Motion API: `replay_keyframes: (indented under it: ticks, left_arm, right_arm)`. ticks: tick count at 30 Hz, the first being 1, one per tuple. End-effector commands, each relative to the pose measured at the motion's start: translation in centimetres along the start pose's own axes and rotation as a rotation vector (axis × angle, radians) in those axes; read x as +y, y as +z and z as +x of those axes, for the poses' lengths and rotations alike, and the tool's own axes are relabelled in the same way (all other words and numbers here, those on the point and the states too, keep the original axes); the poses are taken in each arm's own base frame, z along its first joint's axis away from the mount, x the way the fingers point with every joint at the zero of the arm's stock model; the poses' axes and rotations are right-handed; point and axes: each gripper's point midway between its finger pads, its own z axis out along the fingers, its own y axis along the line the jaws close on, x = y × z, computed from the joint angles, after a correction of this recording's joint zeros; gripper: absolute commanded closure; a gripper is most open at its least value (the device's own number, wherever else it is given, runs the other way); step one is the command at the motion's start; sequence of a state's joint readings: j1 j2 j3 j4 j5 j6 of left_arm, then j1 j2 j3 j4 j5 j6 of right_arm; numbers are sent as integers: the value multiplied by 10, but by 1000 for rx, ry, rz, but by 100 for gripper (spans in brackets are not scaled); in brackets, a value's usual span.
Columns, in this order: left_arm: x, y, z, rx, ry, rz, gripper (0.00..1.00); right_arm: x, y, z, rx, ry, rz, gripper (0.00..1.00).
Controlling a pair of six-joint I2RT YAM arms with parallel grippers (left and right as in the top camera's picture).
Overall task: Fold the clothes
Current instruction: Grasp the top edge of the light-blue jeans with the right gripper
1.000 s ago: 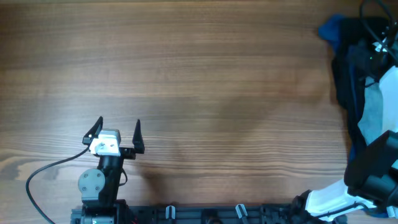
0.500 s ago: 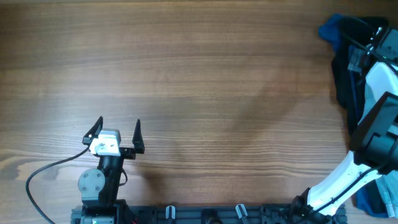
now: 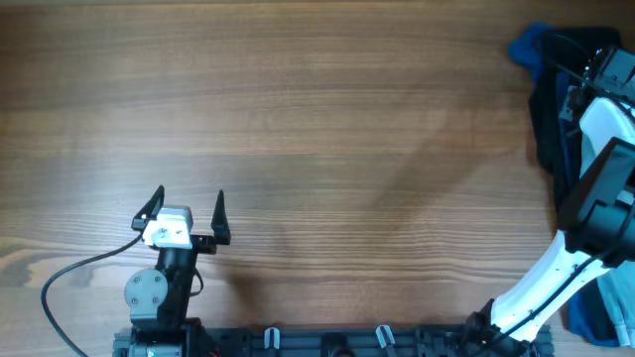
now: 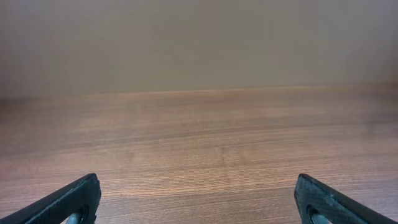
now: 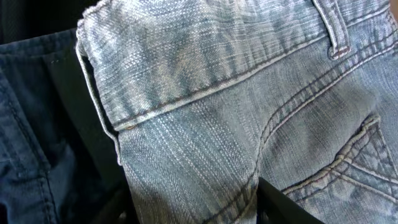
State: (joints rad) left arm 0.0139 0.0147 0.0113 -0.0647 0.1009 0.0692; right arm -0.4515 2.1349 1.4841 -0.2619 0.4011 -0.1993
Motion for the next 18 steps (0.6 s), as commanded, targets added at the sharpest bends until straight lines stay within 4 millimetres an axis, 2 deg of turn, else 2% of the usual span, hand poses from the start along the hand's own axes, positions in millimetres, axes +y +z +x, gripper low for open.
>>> replay_keyframes:
  ticks: [1,3,5,8,10,13,14,16,18]
  left_arm:
    - [0,0,3,5,-6,-3,0]
    - [0,0,3,5,-6,-3,0]
    - [0,0,3,5,-6,-3,0]
    - [0,0,3,5,-6,-3,0]
    - [0,0,3,5,-6,-3,0]
    - [0,0,3,5,-6,-3,0]
    - [0,0,3,5,-6,-3,0]
    - [0,0,3,5,-6,-3,0]
    - [0,0,3,5,-6,-3,0]
  right_arm:
    - [-4,-18,-23,-57,37,-29,43]
    - [-1,-19,-24,-60,38,-50,43]
    - [-1,-19,-25,-62,63,-51,59]
    - [-4,-28,-36,-93,83,-64,64]
    - [0,-36,-44,-120,104,-111,73]
    - [-2,-54,-56,-155,154,-149,74]
    - [-5,-62,-61,-173,169,-157,79]
    - [-8,-73,-67,-191,175,-173,82]
    - [-5,-78,-68,-196,188,-200,83]
